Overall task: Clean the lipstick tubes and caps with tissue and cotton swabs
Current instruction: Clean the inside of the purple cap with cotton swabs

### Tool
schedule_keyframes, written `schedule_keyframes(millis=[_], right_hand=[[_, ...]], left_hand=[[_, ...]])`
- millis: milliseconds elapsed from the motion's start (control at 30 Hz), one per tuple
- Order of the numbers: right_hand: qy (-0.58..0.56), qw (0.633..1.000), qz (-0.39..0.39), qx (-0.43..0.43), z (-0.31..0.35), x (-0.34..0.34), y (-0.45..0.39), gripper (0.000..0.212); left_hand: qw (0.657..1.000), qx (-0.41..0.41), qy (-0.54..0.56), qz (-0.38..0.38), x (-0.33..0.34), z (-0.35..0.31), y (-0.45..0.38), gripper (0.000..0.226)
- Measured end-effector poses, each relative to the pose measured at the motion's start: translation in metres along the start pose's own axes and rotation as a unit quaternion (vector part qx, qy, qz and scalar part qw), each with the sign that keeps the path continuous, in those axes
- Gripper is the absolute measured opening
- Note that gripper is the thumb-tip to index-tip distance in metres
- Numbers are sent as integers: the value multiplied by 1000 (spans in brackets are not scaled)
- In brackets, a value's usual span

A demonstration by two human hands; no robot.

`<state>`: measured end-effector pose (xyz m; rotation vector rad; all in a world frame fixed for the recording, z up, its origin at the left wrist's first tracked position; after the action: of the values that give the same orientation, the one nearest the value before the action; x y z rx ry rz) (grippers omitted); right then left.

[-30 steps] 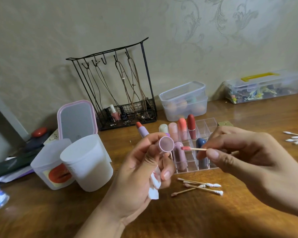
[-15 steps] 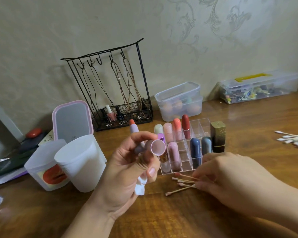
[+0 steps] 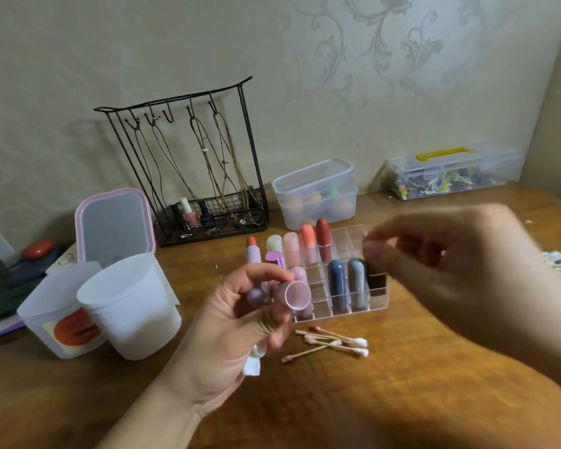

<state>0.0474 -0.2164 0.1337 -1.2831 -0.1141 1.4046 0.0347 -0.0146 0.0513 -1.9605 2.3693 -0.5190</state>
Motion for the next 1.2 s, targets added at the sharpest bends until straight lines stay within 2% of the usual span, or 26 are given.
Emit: schedule_keyframes(millis=[100,133,200,267,333,400,467,533,633,733,900,1100,1200], right_hand=[[-116,984,-131,20,-23,-55,-11,11],[-146,976,-154,45,-40,-67,-15,8],[-136,969,-175,109,-81,-83,-21,4],[-57,971,-146,180,-125,-83,-19,3],[67,965,-71,244,-167,-73,-6,5],[163,942,18,293,-200,-59,11,9],[214,919,119,310,-217,-44,23,13],[231,901,170,325,-225,-36,30,22],[244,892,174,338,-229,-34,34,18],[276,890,130,340,-231,-41,34,12],[258,881,170,358,-236,-35,39,15],[279,876,171,354,-239,-30,37,10],[282,884,138,345,-242,-31,35,7]], left_hand=[[1000,-16,-2,-20,2,4,1,48],[999,-22,9,-26,2,6,1,50],[998,-29,31,-39,2,8,0,55],[997,-29,47,-50,0,10,-1,57],[997,-30,49,-57,1,13,-1,60],[996,-39,48,-63,2,15,-2,63],[996,-49,33,-73,3,19,-2,65],[996,-50,12,-76,7,20,-2,67],[996,-44,-19,-77,16,19,-3,68],[996,-46,-13,-82,19,19,-2,69],[995,-50,-21,-85,18,16,0,70],[995,-41,-44,-80,20,10,3,70],[993,-21,-77,-89,21,4,4,69]])
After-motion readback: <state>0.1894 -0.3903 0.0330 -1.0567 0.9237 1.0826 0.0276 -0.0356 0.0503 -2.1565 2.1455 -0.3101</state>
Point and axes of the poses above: each hand's wrist, its own y-axis away from the middle knuckle, its own x-axis out of the palm, z = x × y, the point moved 7 cm from there along -y, towards the middle knuckle, and after that the axes turned 1 degree about -z, right-handed, at the moved point
